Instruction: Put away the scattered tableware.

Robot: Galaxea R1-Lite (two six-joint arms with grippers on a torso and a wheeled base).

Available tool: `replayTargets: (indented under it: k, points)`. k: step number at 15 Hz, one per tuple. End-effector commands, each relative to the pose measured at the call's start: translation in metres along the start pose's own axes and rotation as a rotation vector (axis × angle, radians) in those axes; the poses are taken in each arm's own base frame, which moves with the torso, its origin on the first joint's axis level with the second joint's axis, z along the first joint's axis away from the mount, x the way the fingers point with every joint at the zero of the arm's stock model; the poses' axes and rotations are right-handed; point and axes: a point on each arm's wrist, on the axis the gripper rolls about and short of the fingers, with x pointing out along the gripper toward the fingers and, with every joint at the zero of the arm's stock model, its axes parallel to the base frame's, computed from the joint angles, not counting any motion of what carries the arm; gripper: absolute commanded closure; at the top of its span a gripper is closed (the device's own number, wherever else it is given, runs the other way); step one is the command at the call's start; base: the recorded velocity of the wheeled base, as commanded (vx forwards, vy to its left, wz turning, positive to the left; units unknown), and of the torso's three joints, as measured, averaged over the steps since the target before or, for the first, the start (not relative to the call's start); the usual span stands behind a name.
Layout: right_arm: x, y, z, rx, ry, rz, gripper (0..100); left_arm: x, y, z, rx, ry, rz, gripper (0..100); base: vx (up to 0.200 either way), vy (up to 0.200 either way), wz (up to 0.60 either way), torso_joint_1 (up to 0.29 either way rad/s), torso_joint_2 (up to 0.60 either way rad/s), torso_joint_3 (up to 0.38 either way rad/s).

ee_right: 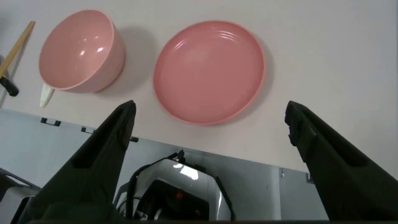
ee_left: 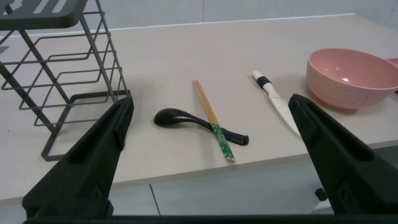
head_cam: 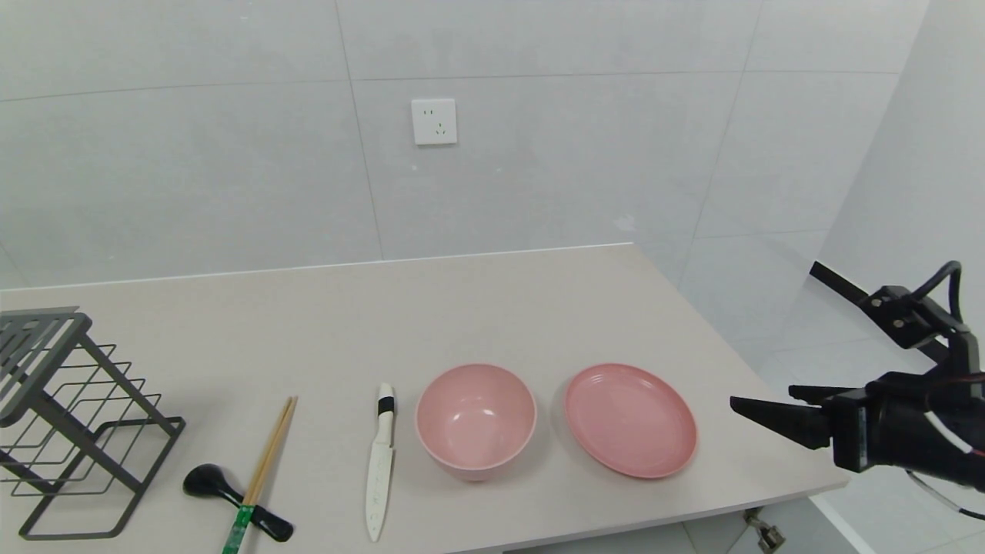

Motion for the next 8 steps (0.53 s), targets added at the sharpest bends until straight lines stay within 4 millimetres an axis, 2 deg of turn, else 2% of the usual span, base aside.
replayTargets:
  k: [1, 4, 8]
  points:
    - [0.013, -0.004, -0.001, 0.010, 0.028, -0.004, 0, 0.000, 0.000, 0.000, 0.000, 0.001, 0.000, 0, 0.000, 0.000, 0.00, 0.000, 0.00, 0.000]
    - [0.035, -0.014, -0.003, 0.025, 0.056, -0.025, 0, 0.000, 0.000, 0.000, 0.000, 0.001, 0.000, 0, 0.000, 0.000, 0.00, 0.000, 0.00, 0.000]
    - [0.050, -0.025, -0.001, 0.039, 0.033, -0.045, 0, 0.000, 0.000, 0.000, 0.000, 0.000, 0.000, 0, 0.000, 0.000, 0.00, 0.000, 0.00, 0.000]
